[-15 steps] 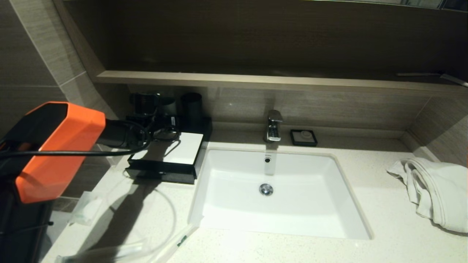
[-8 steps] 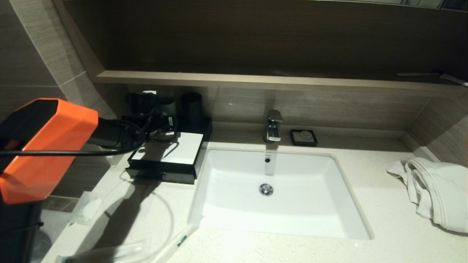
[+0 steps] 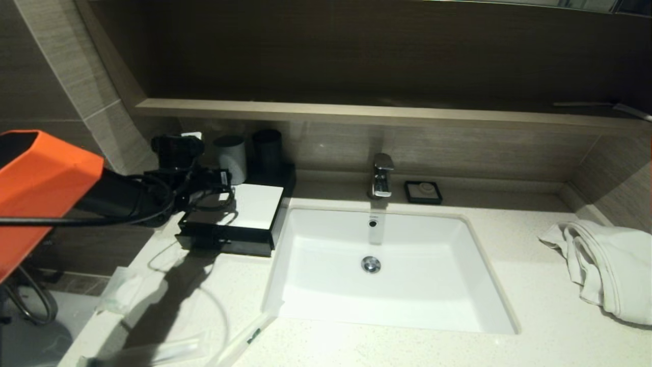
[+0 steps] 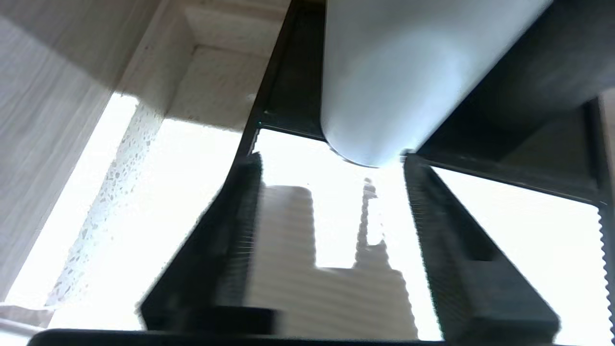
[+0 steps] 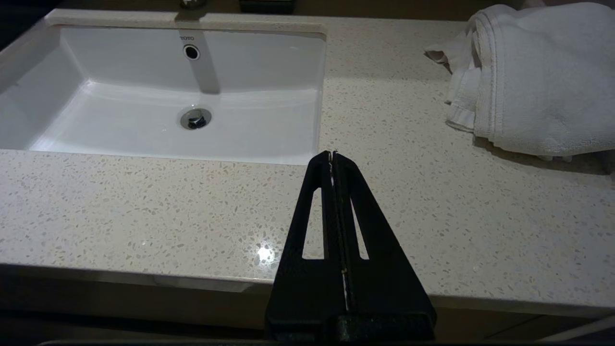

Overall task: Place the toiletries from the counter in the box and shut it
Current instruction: Place the cup on the storage box

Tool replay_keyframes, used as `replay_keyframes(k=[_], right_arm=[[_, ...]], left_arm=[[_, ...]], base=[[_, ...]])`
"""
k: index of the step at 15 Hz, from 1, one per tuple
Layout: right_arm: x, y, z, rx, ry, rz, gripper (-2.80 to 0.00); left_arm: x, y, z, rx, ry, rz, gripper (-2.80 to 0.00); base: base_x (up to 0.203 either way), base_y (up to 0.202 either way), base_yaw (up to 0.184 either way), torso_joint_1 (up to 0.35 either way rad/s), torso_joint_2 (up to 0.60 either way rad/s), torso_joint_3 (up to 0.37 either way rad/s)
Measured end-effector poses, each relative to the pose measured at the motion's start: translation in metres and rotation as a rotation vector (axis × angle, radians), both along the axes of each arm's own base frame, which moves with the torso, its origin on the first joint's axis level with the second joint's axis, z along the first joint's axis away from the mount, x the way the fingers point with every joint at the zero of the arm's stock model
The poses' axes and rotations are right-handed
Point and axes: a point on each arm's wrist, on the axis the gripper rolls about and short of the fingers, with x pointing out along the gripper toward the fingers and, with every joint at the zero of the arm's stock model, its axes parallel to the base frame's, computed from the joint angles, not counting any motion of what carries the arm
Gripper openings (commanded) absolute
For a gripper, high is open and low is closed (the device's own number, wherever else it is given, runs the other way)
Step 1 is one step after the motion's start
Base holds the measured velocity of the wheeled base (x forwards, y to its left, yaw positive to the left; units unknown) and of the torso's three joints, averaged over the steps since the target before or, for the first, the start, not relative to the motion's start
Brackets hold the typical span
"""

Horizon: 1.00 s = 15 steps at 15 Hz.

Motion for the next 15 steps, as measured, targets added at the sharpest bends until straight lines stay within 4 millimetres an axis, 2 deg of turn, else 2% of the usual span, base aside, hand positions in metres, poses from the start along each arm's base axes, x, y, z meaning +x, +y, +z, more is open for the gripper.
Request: replay_keyframes(k=[5,15], right_arm=[[0.0,0.0,0.0,0.0,0.0,0.0,-2.8],[0.0,0.0,0.0,0.0,0.0,0.0,-2.8]], left_arm=[[-0.006,0.001,-0.008,-0.003,-0.005,-0.02,-2.8],[0.012,-0.002,-0.012,-0.013,-0.022,-0.045,-2.8]], base=[[0.0,0.0,0.0,0.0,0.0,0.0],[0.0,0.0,0.0,0.0,0.0,0.0]])
